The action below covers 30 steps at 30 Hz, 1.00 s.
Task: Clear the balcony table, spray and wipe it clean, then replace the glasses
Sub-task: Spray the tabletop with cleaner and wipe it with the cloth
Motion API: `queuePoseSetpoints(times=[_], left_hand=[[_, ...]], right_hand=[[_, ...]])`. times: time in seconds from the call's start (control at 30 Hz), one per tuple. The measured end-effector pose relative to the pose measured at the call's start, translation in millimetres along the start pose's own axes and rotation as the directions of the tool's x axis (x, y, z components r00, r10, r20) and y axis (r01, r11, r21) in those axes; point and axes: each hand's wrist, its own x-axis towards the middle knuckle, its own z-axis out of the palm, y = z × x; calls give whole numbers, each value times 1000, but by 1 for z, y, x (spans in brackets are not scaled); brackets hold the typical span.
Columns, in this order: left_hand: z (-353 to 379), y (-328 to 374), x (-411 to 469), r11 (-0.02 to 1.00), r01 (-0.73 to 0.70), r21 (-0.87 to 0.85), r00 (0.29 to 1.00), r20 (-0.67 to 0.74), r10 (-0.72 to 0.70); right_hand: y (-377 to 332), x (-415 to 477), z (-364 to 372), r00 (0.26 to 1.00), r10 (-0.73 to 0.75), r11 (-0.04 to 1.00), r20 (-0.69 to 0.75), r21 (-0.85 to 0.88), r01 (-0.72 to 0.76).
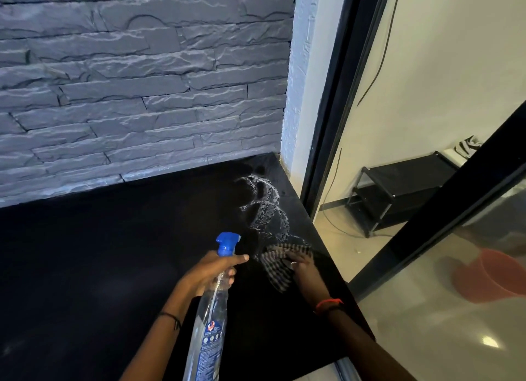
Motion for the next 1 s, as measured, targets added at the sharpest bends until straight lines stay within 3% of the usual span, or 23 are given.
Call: queuePoseSetpoints(times=[0.13,0.3,0.43,0.5,0.63,0.83,1.0], left_hand=[[-4,12,11,1000,-5,-12,1000,-22,5],[-9,30,24,999,-23,-24,1000,-15,22],[-9,41,31,1000,-26,-13,999,-20,25],[-11,45,33,999,-26,-18,999,-21,25],[-16,46,38,999,-22,-29,1000,-16,21],[-21,44,43,999,-21,-41,999,-26,20],[-18,45,49,1000,-19,-24,999,-31,18]], right_hand=[[-27,-12,28,980,-109,994,167,-10,112],[23,-61,24,941,-325,944,98,-17,328],[55,-66,-12,984,-162,984,-78,65,167],[60,-48,-33,981,-130,991,-141,-5,131],[52,15,-43,994,106,986,-22,130,-102],[-6,60,-12,992,-94,995,82,-25,97],[-17,24,26,926,-297,949,233,-40,314]])
